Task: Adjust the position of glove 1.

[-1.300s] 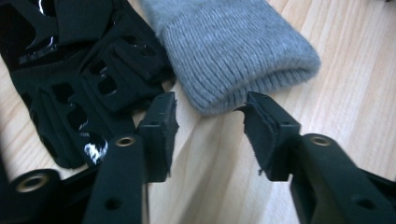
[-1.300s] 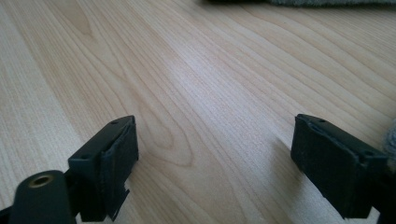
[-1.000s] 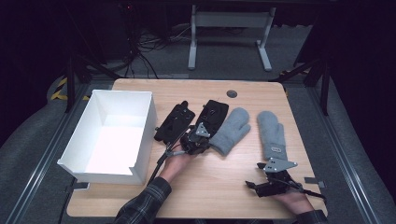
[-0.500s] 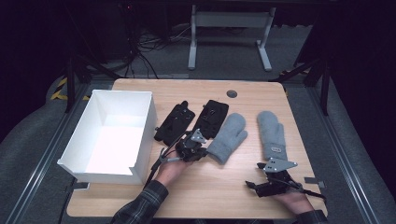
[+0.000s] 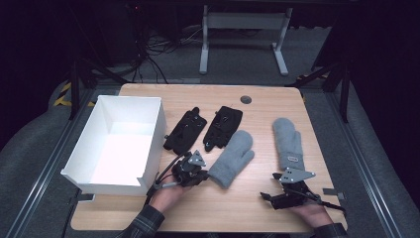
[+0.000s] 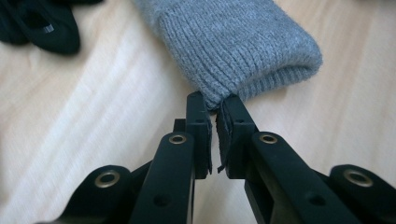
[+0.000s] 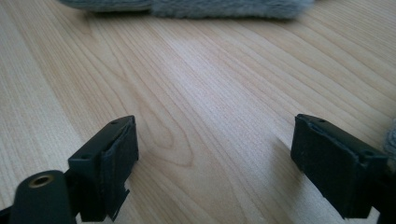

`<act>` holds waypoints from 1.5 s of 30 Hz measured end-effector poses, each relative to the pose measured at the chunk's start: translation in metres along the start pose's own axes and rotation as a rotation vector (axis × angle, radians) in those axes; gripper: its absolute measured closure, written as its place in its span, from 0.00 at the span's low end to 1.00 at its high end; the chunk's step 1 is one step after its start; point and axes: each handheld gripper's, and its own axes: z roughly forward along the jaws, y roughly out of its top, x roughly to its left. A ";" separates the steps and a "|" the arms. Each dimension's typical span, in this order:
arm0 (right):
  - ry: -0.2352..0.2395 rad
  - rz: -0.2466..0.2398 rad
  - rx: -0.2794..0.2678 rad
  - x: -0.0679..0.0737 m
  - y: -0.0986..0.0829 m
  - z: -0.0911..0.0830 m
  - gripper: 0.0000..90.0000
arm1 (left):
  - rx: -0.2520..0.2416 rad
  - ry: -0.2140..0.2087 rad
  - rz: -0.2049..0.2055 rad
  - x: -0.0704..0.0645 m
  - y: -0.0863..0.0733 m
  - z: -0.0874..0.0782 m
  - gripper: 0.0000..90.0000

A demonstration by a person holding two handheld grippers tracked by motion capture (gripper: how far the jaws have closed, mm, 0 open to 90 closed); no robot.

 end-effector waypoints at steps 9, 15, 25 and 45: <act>0.000 0.000 0.000 0.000 0.000 0.000 0.17 | -0.014 0.027 -0.068 -0.008 -0.009 -0.018 0.61; -0.001 0.001 -0.002 0.000 0.000 0.000 0.17 | -0.054 0.034 -0.073 -0.005 0.002 -0.028 0.64; -0.001 0.000 -0.001 0.000 0.000 0.000 0.17 | -0.012 0.041 -0.067 0.020 0.028 -0.012 0.98; -0.013 0.009 0.028 -0.001 0.002 -0.005 0.28 | 0.044 -0.125 0.045 -0.016 0.035 0.025 1.00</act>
